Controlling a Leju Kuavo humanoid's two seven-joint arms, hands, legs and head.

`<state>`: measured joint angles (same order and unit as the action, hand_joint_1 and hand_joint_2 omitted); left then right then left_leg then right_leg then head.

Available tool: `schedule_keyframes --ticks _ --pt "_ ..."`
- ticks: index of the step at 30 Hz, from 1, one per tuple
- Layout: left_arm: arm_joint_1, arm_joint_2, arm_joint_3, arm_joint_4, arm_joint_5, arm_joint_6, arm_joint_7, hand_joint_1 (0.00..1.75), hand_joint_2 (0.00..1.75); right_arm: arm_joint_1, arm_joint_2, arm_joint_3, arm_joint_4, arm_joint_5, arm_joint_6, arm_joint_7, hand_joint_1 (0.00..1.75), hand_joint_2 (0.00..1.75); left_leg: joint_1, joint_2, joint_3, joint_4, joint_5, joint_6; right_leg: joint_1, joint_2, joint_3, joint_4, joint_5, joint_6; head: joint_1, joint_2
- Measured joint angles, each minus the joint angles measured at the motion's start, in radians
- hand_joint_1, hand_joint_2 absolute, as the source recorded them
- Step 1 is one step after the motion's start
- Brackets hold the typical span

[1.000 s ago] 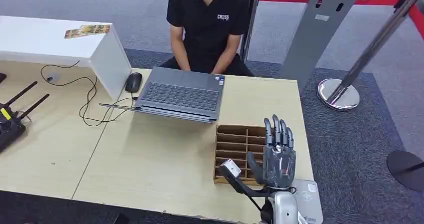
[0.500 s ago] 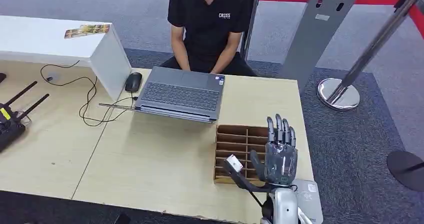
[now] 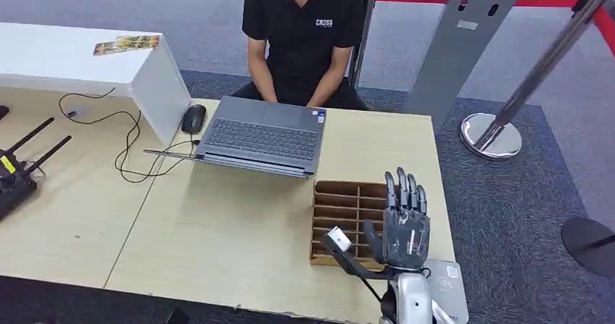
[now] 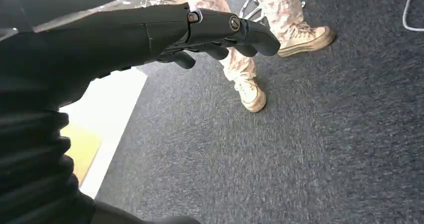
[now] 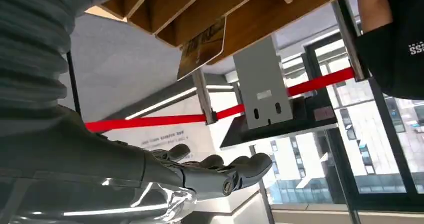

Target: Pass the card to the sensor for recognition and then transmit it.

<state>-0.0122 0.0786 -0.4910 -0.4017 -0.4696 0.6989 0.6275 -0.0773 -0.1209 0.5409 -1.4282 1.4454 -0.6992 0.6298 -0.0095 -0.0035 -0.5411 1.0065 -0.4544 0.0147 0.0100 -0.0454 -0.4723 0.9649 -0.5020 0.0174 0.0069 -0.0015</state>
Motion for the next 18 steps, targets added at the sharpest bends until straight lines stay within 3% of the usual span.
schedule_keyframes --ticks 10,18 --pt "0.000 0.001 -0.008 0.000 0.000 0.000 0.001 0.00 1.75 0.000 -0.006 0.007 0.000 0.002 0.000 0.010 0.00 1.75 0.000 0.000 0.000 0.000 0.000 0.000 0.000 0.000 0.000 0.000 0.000 0.000 0.000 0.000" --pt "0.000 0.001 -0.010 0.000 0.002 0.000 0.005 0.00 1.75 -0.011 -0.023 0.011 -0.003 0.033 0.000 0.055 0.00 1.75 0.000 0.000 0.000 0.000 0.000 0.000 0.000 0.000 0.000 0.000 0.000 0.000 0.000 0.000"
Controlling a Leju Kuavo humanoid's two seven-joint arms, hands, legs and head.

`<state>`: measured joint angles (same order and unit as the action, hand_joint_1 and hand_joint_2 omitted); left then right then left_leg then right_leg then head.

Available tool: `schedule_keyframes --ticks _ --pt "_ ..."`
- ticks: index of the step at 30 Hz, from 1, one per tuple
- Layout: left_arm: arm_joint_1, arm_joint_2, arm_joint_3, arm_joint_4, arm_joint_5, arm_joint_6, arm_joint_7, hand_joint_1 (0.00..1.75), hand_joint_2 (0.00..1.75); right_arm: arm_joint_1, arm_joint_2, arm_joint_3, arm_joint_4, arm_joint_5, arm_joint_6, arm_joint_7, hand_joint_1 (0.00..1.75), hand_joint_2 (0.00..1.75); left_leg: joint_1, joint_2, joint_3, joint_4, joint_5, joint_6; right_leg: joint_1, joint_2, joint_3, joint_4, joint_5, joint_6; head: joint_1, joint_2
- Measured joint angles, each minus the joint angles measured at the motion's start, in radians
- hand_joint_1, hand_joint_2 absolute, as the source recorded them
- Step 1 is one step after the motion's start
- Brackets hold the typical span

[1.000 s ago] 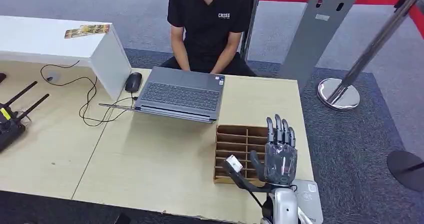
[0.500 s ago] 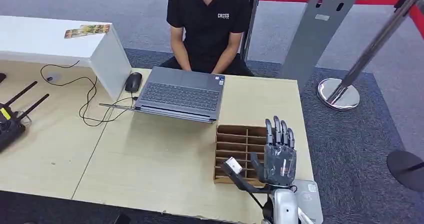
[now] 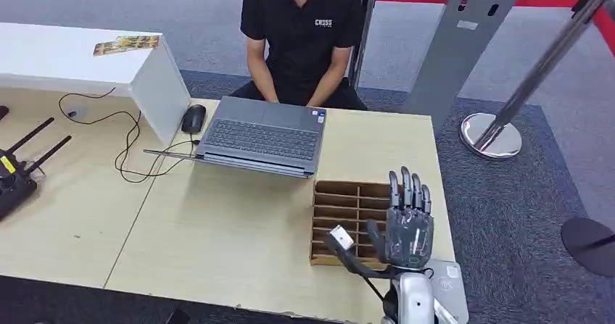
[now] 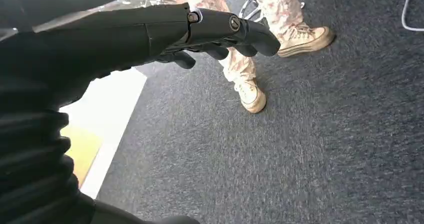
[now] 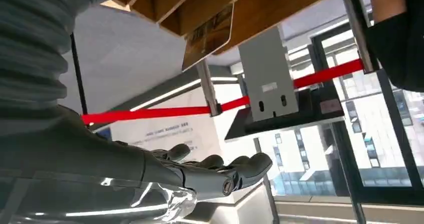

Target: Pass the card to the sensor for recognition and then transmit it.

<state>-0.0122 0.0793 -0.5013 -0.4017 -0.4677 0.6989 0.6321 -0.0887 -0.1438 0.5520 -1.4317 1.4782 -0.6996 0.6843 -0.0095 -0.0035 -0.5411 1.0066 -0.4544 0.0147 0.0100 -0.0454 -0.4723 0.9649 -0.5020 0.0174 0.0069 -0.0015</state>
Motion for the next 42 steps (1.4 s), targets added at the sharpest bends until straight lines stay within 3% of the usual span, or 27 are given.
schedule_keyframes --ticks 38,40,42 --pt "-0.001 0.002 -0.008 0.000 0.001 0.000 -0.009 0.00 1.75 -0.027 -0.048 0.018 -0.020 0.003 0.000 0.012 0.00 1.75 0.000 0.000 0.000 0.000 0.000 0.000 0.000 0.000 0.000 0.000 0.000 0.000 0.000 0.000" --pt "-0.001 0.002 -0.008 0.000 0.002 0.000 -0.009 0.00 1.75 -0.032 -0.050 0.018 -0.016 -0.001 0.000 0.012 0.23 1.75 0.000 0.000 0.000 0.000 0.000 0.000 0.000 0.000 0.000 0.000 0.000 0.000 0.000 0.000" --pt "-0.001 0.002 -0.008 0.000 0.002 0.000 -0.010 0.00 1.75 -0.035 -0.051 0.019 -0.013 -0.003 0.000 0.012 0.26 1.75 0.000 0.000 0.000 0.000 0.000 0.000 0.000 0.000 0.000 0.000 0.000 0.000 0.000 0.000"
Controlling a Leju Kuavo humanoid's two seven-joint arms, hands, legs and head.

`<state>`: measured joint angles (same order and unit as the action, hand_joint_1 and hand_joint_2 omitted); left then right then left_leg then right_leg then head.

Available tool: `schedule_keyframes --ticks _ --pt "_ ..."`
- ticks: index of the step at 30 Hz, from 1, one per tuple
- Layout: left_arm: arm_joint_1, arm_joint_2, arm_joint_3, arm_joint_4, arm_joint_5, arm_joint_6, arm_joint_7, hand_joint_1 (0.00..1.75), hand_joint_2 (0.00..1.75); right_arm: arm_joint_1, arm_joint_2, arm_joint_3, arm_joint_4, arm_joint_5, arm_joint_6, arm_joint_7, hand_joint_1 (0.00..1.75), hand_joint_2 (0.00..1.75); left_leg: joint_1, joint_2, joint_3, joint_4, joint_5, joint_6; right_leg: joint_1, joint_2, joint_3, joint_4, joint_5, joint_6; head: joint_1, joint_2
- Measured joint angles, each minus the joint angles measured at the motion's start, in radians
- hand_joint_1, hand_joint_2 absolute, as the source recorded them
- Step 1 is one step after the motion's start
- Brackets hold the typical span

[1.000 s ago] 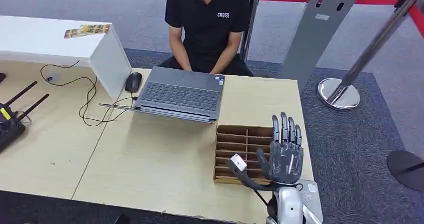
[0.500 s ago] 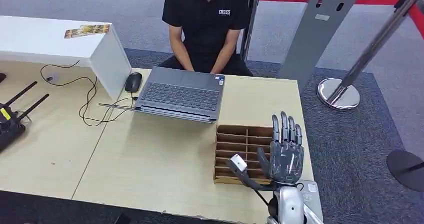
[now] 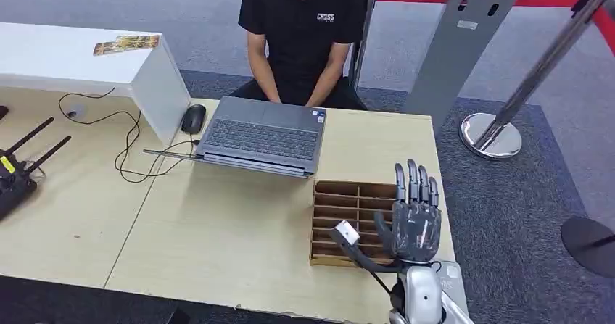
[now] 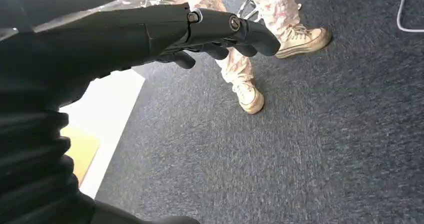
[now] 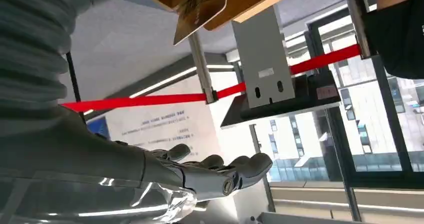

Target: Pass the card to the sensor for recognition and then transmit it.

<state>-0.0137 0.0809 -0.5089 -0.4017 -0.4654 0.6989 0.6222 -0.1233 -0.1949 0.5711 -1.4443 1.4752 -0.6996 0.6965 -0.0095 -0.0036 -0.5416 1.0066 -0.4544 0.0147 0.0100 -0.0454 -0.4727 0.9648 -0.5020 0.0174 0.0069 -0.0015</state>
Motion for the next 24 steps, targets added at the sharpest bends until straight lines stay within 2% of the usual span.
schedule_keyframes --ticks 4,24 --pt "0.000 0.000 0.000 0.000 0.000 0.000 0.000 0.00 1.75 -0.001 -0.002 0.002 0.001 -0.001 0.000 0.000 0.21 1.75 0.000 0.000 0.000 0.000 0.000 0.000 0.000 0.000 0.000 0.000 0.000 0.000 0.000 0.000" --pt "0.000 0.000 0.000 0.000 0.000 0.000 0.000 0.00 1.75 -0.001 -0.005 0.005 0.001 -0.002 0.000 0.000 0.21 1.75 0.000 0.000 -0.001 0.000 0.000 0.000 0.000 0.000 -0.001 0.000 0.000 0.000 0.000 0.000"
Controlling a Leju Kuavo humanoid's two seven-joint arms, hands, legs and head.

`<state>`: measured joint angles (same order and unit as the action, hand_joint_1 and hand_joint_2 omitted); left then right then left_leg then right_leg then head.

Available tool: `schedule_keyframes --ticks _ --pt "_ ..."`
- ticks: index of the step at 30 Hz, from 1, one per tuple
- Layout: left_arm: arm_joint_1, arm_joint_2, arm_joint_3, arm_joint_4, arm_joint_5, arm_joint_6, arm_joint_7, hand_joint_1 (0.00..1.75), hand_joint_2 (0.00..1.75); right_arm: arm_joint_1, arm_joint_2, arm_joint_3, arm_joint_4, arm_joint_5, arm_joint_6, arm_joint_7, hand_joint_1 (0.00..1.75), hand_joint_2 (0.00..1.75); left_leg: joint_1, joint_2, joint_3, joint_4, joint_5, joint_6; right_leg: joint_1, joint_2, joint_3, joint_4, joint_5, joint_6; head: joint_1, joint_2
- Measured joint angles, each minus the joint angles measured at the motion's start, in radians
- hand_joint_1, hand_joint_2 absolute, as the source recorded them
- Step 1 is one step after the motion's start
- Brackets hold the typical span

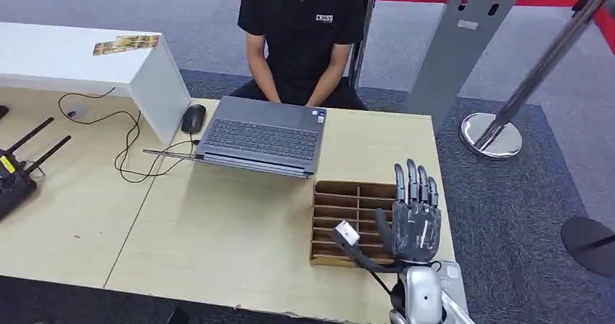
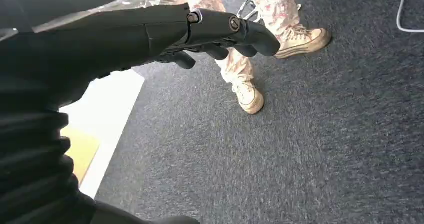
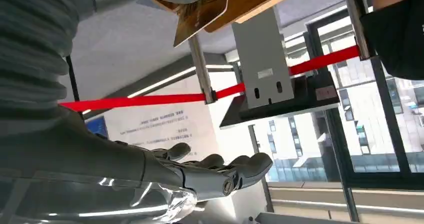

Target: Pass the card to the sensor for recognition and then transmit it.

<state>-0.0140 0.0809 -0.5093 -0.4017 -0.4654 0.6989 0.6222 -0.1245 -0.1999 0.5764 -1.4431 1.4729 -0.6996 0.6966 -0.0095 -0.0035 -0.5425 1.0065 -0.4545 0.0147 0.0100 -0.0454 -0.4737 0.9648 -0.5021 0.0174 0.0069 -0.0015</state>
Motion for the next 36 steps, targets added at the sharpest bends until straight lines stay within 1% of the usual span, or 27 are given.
schedule_keyframes --ticks 7,11,12,13,14,15,16,17,18,19,22,23,25,26,30,32,36 --pt "0.000 0.000 0.000 0.000 -0.001 0.000 -0.002 0.00 1.75 0.000 -0.001 0.003 0.015 -0.014 0.000 0.000 0.21 1.75 0.000 0.000 0.000 0.000 0.000 0.000 0.000 0.000 0.000 0.000 0.000 0.000 0.000 0.000" --pt "0.000 0.000 0.000 0.000 -0.002 0.000 -0.005 0.00 1.75 -0.001 -0.004 0.005 0.019 -0.020 0.000 0.000 0.26 1.75 0.000 0.000 -0.001 0.000 0.000 0.000 0.000 0.000 -0.001 0.000 0.000 0.000 0.000 0.000" --pt "0.000 0.000 0.000 0.000 -0.002 0.000 -0.007 0.00 1.75 -0.001 -0.005 0.005 0.024 -0.025 0.000 -0.001 0.37 1.75 0.000 0.000 -0.001 0.000 0.000 0.000 0.000 0.000 -0.001 0.000 0.000 0.000 0.000 0.000" --pt "0.000 0.000 0.000 0.000 -0.003 0.000 -0.008 0.00 1.75 -0.002 -0.006 0.005 0.027 -0.029 0.000 -0.001 0.61 1.75 0.000 0.000 -0.001 0.000 0.000 0.000 0.000 0.000 -0.001 0.000 0.000 0.000 0.000 0.000" --pt "-0.001 0.000 0.000 0.000 -0.003 0.000 -0.008 0.00 1.75 -0.003 -0.008 0.005 0.030 -0.031 0.000 -0.001 0.77 1.75 0.000 0.000 -0.001 0.000 0.000 0.000 0.000 0.000 -0.001 0.000 0.000 0.000 0.000 0.000" --pt "-0.001 0.001 0.000 0.000 -0.003 0.000 -0.008 0.00 1.75 -0.003 -0.011 0.006 0.034 -0.033 0.000 -0.001 0.80 1.75 0.000 0.000 -0.001 0.000 0.000 0.000 0.000 0.000 -0.001 0.000 0.000 0.000 0.000 0.000" --pt "-0.001 0.001 0.000 0.000 -0.003 0.000 -0.008 0.00 1.75 -0.003 -0.013 0.006 0.036 -0.036 0.000 0.000 1.10 1.75 0.000 0.000 -0.002 0.000 0.000 0.000 0.000 0.000 -0.001 0.000 0.000 0.000 0.000 0.000" --pt "0.000 0.001 0.000 0.000 -0.003 0.000 -0.008 0.00 1.75 -0.003 -0.016 0.006 0.039 -0.036 0.000 0.000 1.26 1.75 0.000 0.000 -0.002 0.000 0.000 0.000 0.000 0.000 -0.001 0.000 0.000 0.000 0.000 0.000" --pt "0.000 0.002 0.000 0.000 -0.003 0.000 -0.008 0.00 1.75 -0.003 -0.019 0.006 0.041 -0.036 0.000 0.000 1.27 1.75 0.000 0.000 -0.002 0.000 0.000 0.000 0.000 0.000 -0.001 0.000 0.000 0.000 0.000 0.000" --pt "-0.001 0.002 0.000 0.000 -0.003 0.000 -0.008 0.00 1.75 -0.004 -0.023 0.007 0.043 -0.035 0.000 0.000 1.33 1.75 0.000 0.000 -0.002 0.000 0.000 0.000 0.000 0.000 -0.001 0.000 0.000 0.000 0.000 0.000" --pt "0.000 0.004 0.000 0.000 -0.003 0.000 -0.007 0.00 1.75 -0.004 -0.031 0.009 0.044 -0.036 0.000 0.000 1.34 1.75 0.000 0.000 -0.002 0.000 0.000 0.000 0.000 0.000 -0.001 0.000 0.000 0.000 0.000 0.000" --pt "0.000 0.004 0.000 0.000 -0.003 0.000 -0.007 0.00 1.75 -0.004 -0.033 0.010 0.044 -0.040 0.000 0.000 1.31 1.75 0.000 0.000 -0.002 0.000 0.000 0.000 0.000 0.000 -0.001 0.000 0.000 0.000 0.000 0.000" --pt "0.000 0.005 0.000 0.000 -0.003 0.000 -0.005 0.00 1.75 -0.004 -0.038 0.012 0.043 -0.057 0.000 0.000 1.17 1.75 0.000 0.000 -0.002 0.000 0.000 0.000 0.000 0.000 -0.002 0.000 0.000 0.000 0.000 0.000" --pt "0.000 0.005 0.000 0.000 -0.003 0.000 -0.005 0.00 1.75 -0.004 -0.041 0.014 0.043 -0.066 0.000 0.000 1.17 1.75 0.000 0.000 -0.002 0.000 0.000 0.000 0.000 0.000 -0.002 0.000 0.000 0.000 0.000 0.000" --pt "0.000 0.006 0.001 0.000 -0.003 0.000 -0.003 0.00 1.75 -0.010 -0.064 0.023 0.031 -0.092 0.002 0.000 1.33 1.75 0.000 0.000 -0.002 0.000 0.000 0.000 0.000 0.000 -0.002 0.000 0.000 0.000 0.000 0.000" --pt "0.000 0.006 0.001 0.000 -0.003 0.000 -0.003 0.00 1.75 -0.011 -0.078 0.025 0.019 -0.090 0.010 0.000 1.31 1.75 0.000 0.000 -0.002 0.000 0.000 0.000 0.000 0.000 -0.002 0.000 0.000 0.000 0.000 0.000" --pt "0.000 0.006 0.002 0.000 -0.007 0.000 -0.003 0.00 1.75 -0.012 -0.095 0.031 0.002 -0.080 0.019 0.000 1.40 1.75 0.000 0.000 -0.002 0.000 0.000 0.000 0.000 0.000 -0.002 0.000 0.000 0.000 0.000 0.000"
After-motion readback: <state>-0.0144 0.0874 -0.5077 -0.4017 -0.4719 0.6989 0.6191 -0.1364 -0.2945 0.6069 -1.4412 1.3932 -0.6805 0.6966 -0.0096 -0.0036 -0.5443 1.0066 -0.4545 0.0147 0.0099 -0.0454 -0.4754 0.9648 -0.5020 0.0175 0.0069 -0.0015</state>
